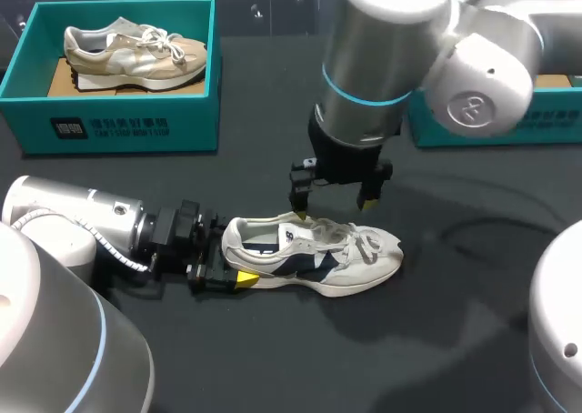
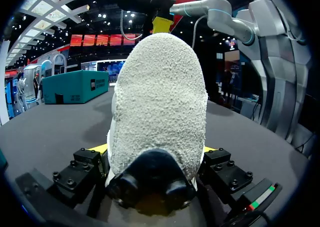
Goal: Take the shoe out of the shoebox, open the shoe tongue, remove and reinsert the insole, then place the shoe into the shoebox
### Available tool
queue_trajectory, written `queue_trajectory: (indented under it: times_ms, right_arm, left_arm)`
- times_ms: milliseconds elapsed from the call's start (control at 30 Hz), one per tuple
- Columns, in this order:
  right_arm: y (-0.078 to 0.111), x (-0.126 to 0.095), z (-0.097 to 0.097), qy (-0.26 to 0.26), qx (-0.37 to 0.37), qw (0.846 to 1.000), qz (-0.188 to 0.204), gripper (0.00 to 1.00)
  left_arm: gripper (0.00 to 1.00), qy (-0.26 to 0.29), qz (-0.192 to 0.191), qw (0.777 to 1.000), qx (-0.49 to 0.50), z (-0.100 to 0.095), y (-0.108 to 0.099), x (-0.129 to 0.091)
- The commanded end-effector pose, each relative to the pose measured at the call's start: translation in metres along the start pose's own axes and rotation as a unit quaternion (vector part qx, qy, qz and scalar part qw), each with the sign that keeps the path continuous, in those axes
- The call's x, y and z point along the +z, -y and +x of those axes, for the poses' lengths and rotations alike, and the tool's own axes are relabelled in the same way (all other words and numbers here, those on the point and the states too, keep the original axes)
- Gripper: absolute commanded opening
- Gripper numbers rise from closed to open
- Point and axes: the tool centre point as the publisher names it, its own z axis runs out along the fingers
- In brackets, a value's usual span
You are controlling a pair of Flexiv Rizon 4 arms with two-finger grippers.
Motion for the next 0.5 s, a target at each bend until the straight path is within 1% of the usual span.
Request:
queue_trajectory:
  times_ms: [33, 100, 133, 267, 333, 500]
  right_arm:
    - [-0.008, 0.006, 0.014, 0.044, 0.000, 0.999, 0.021, 1.00]
    - [-0.011, 0.009, 0.025, 0.066, 0.022, 0.998, 0.013, 1.00]
    - [-0.014, 0.011, 0.030, 0.073, 0.019, 0.997, 0.020, 1.00]
    - [-0.022, 0.020, 0.044, 0.103, 0.023, 0.994, 0.018, 1.00]
    - [-0.024, 0.024, 0.048, 0.117, 0.028, 0.992, 0.031, 1.00]
    - [-0.023, 0.031, 0.051, 0.150, 0.042, 0.987, 0.030, 1.00]
  left_arm:
    - [0.00, 0.002, -0.001, 1.000, 0.000, -0.001, -0.002, 0.001]
    - [0.00, 0.002, -0.001, 1.000, 0.000, -0.001, -0.002, 0.001]
    - [0.00, 0.002, -0.001, 1.000, 0.000, -0.001, -0.002, 0.001]
    - [0.00, 0.002, -0.001, 1.000, 0.000, -0.001, -0.002, 0.001]
    - [0.00, 0.002, -0.001, 1.000, 0.000, -0.001, -0.002, 0.001]
    - [0.00, 0.002, -0.001, 1.000, 0.000, -0.001, -0.002, 0.001]
